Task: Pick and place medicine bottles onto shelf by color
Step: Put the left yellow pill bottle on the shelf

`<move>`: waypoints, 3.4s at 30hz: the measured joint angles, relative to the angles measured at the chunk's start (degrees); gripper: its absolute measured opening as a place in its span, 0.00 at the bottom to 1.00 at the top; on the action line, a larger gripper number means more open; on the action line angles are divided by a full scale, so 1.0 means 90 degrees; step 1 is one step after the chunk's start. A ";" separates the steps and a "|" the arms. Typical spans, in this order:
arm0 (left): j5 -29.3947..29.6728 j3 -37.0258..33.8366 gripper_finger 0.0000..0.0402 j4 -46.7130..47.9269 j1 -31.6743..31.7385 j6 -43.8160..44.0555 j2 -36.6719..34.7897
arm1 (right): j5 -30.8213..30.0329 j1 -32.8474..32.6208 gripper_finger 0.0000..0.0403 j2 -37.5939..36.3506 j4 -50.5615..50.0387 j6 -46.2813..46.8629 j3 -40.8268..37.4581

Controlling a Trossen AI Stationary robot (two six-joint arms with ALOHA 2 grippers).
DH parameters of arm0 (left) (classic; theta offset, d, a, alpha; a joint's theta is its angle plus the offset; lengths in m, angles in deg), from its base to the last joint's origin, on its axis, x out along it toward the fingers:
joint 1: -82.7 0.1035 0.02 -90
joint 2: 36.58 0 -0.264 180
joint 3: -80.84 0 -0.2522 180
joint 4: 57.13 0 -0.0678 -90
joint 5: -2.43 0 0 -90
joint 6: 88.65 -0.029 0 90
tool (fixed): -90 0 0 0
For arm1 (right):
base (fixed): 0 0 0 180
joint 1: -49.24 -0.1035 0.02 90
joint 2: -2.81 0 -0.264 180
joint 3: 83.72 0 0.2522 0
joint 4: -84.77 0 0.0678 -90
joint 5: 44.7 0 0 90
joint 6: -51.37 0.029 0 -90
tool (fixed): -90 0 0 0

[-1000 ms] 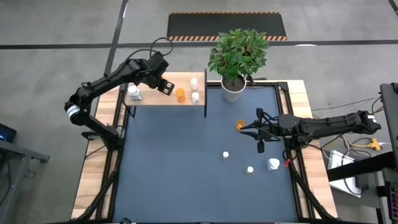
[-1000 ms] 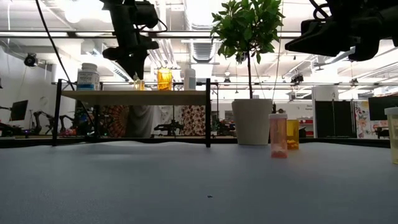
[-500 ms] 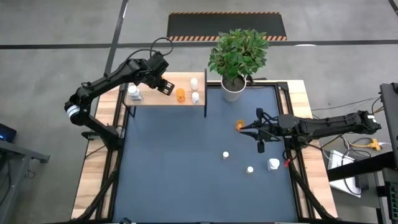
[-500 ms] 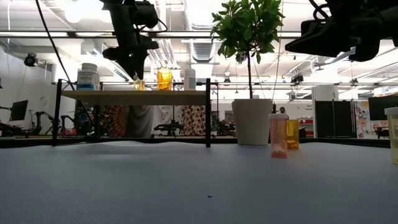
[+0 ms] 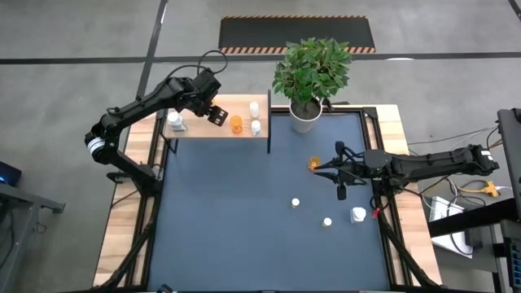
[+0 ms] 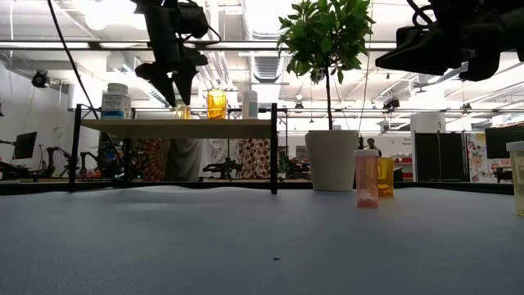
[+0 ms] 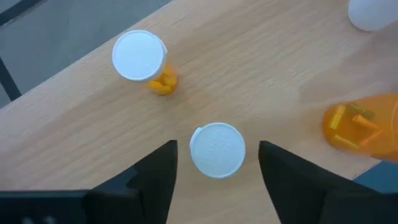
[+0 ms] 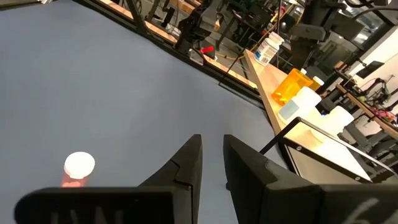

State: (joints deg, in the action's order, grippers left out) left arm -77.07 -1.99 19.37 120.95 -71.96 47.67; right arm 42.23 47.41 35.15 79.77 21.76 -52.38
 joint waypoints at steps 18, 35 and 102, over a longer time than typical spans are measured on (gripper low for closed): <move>-0.0278 0.1001 0.54 0.0409 -0.0104 0.0104 -0.0066 | 0.0000 -0.0001 0.14 0.0000 0.0004 -0.0004 0.0000; -0.0330 0.0418 0.14 0.0160 -0.0387 0.0276 -0.0019 | 0.0000 0.0000 0.14 0.0000 0.0004 -0.0002 0.0000; 0.0254 -0.0019 0.02 -0.0239 -0.0385 0.0269 -0.0017 | 0.0000 0.0000 0.14 0.0000 -0.0044 0.0001 0.0000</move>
State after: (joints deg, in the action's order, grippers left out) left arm -74.78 -2.16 17.22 117.48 -69.54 47.51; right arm 42.23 47.41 35.15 79.37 21.77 -52.38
